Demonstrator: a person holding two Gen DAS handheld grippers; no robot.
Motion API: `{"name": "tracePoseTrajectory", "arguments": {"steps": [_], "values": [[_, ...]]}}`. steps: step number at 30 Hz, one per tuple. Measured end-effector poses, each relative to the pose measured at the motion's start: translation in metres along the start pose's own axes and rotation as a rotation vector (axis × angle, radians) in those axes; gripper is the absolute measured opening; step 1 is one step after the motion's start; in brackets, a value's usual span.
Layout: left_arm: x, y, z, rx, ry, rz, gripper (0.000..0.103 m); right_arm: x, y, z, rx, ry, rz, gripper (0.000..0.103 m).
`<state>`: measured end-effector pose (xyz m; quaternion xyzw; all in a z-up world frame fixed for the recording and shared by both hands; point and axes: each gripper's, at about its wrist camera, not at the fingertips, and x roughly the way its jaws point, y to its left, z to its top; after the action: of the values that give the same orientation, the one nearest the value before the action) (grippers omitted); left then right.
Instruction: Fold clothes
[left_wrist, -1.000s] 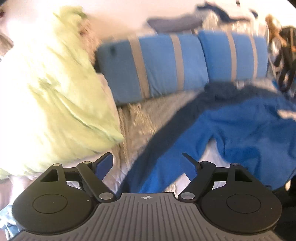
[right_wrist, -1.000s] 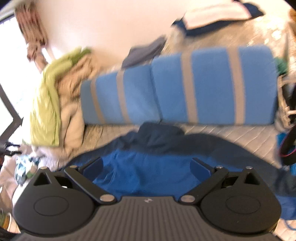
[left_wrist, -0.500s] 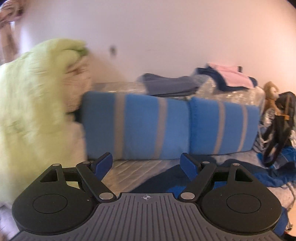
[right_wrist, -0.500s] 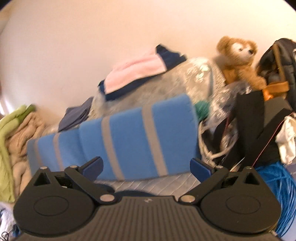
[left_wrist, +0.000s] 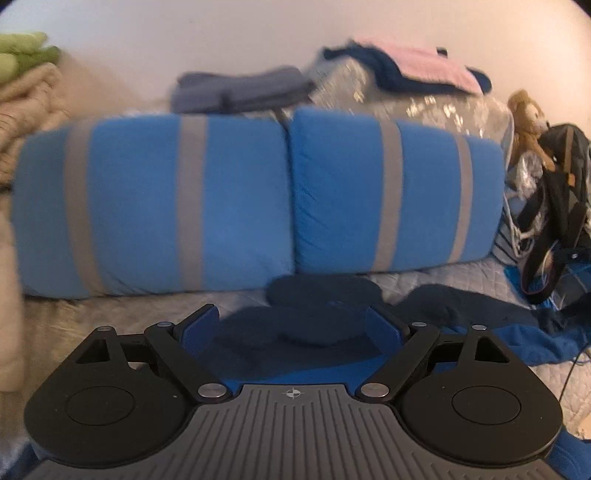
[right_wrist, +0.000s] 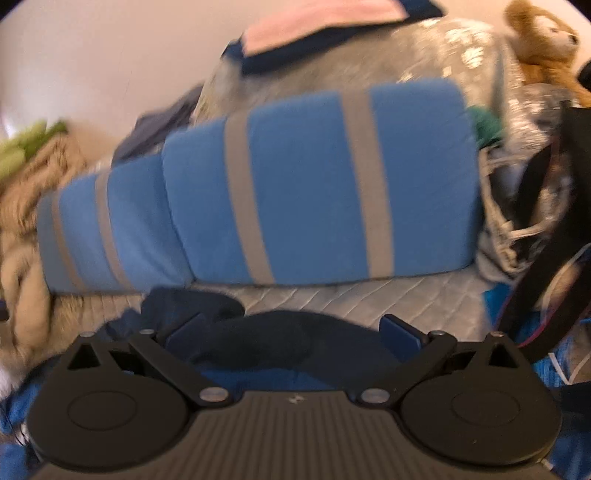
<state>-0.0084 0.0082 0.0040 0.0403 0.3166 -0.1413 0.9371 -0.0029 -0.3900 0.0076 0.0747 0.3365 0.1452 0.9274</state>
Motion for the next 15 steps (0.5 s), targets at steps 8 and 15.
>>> {"name": "tracePoseTrajectory", "arguments": {"steps": [8, 15], "values": [[0.069, -0.044, -0.046, -0.080, 0.057, -0.071, 0.087, 0.058, 0.056, -0.043, -0.171, 0.067, -0.087, 0.103], [0.098, -0.053, -0.084, -0.162, 0.087, -0.116, 0.087, 0.073, 0.079, -0.057, -0.268, 0.073, -0.191, 0.103]]}}
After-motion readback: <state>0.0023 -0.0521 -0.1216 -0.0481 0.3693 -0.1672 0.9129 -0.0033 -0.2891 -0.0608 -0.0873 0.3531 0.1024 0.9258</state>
